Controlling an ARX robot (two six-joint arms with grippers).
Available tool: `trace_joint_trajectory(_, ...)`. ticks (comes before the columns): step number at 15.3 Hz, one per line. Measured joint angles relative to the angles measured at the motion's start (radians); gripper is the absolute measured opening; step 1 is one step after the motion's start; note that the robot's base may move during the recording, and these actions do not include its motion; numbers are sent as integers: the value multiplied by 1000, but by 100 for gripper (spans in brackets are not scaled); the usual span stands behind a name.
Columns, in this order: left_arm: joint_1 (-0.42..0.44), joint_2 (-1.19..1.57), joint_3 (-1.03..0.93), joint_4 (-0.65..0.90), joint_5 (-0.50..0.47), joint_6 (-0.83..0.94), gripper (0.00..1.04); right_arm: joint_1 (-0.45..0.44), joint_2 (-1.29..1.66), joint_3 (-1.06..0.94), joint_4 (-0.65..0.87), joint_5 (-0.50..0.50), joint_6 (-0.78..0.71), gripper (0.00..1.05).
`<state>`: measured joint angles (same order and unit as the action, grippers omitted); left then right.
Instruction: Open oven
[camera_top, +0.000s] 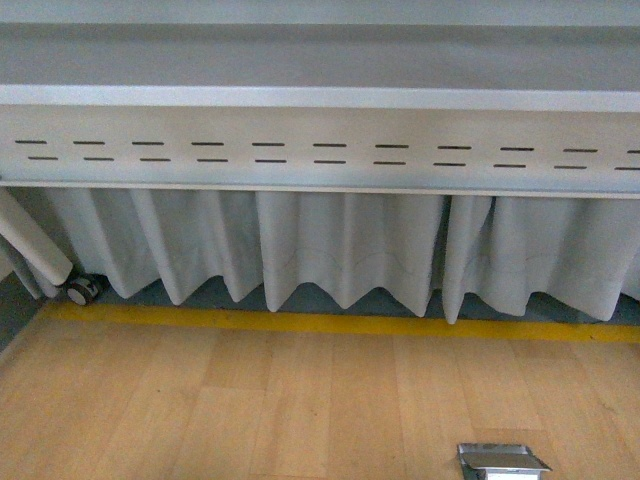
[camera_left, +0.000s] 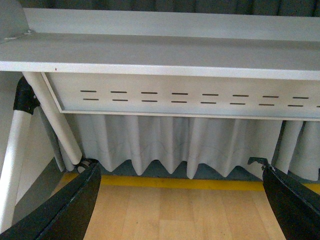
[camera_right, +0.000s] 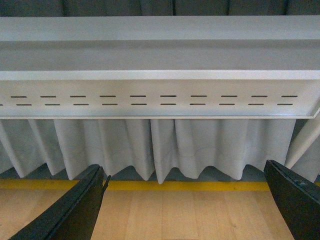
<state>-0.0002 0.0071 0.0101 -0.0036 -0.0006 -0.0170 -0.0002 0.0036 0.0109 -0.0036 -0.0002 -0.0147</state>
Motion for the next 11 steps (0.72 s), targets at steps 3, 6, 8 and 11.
trace_joint_trajectory(3, 0, 0, 0, 0, 0, 0, 98, 0, 0, 0, 0, 0, 0, 98)
trace_joint_trajectory(6, 0, 0, 0, 0, 0, 0, 98, 0, 0, 0, 0, 0, 0, 98)
trace_joint_trajectory(8, 0, 0, 0, 0, 0, 0, 98, 0, 0, 0, 0, 0, 0, 98)
trace_joint_trajectory(11, 0, 0, 0, 0, 0, 0, 98, 0, 0, 0, 0, 0, 0, 98)
